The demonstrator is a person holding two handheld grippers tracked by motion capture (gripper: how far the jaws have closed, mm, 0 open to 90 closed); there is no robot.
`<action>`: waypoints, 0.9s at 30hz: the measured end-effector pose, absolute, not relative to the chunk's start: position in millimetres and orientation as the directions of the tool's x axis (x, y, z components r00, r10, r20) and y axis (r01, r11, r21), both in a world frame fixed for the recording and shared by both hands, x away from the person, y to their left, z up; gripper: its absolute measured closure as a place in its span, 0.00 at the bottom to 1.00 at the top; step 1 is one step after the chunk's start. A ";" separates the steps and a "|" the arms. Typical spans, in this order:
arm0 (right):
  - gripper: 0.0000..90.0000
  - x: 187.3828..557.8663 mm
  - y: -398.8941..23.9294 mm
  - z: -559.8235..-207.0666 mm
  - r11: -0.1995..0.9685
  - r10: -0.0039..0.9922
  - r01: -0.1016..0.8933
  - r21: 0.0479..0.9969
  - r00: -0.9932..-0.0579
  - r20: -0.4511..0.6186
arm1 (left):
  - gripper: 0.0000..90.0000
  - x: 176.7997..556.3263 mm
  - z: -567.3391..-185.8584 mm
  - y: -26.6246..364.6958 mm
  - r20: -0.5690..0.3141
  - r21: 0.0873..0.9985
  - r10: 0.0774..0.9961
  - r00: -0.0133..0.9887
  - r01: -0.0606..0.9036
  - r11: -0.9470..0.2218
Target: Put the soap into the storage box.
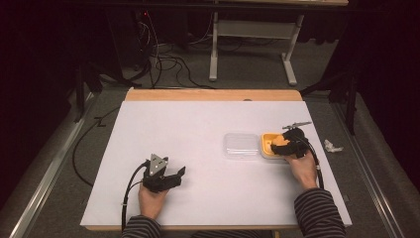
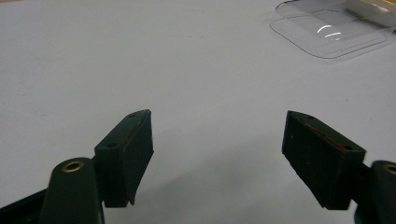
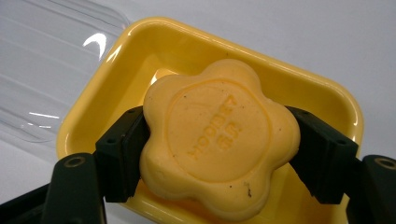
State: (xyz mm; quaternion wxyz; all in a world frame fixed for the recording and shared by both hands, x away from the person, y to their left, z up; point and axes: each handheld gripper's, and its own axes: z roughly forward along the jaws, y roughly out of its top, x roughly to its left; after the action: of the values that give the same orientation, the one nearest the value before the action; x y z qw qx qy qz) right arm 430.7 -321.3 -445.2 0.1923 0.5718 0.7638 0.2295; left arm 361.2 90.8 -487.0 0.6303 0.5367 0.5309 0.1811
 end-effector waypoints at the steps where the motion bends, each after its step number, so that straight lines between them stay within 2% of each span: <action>1: 0.30 430.8 -321.6 -446.7 0.243 0.961 0.791 0.562 -0.274 -0.031 | 0.28 360.8 -486.8 90.2 -0.478 0.868 0.796 0.371 0.341 0.362; 10: 0.28 429.7 -318.5 -448.4 0.224 0.969 0.780 0.585 -0.241 -0.050 | 0.28 361.5 -486.9 90.8 -0.477 0.868 0.799 0.366 0.341 0.361; 18: 0.17 426.8 -322.1 -447.5 0.175 0.975 0.756 0.631 -0.222 -0.004 | 0.28 361.4 -487.0 90.1 -0.473 0.869 0.803 0.362 0.340 0.359; 27: 0.18 412.8 -326.8 -433.7 0.136 0.978 0.696 0.705 -0.207 0.016 | 0.28 362.7 -487.1 91.0 -0.479 0.865 0.802 0.357 0.347 0.362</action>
State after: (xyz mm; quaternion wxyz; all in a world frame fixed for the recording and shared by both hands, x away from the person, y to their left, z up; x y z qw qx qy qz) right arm 412.8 -326.8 -433.7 0.2343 0.5844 0.7163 0.3010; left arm 362.7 91.0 -487.1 0.6263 0.5350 0.5372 0.1816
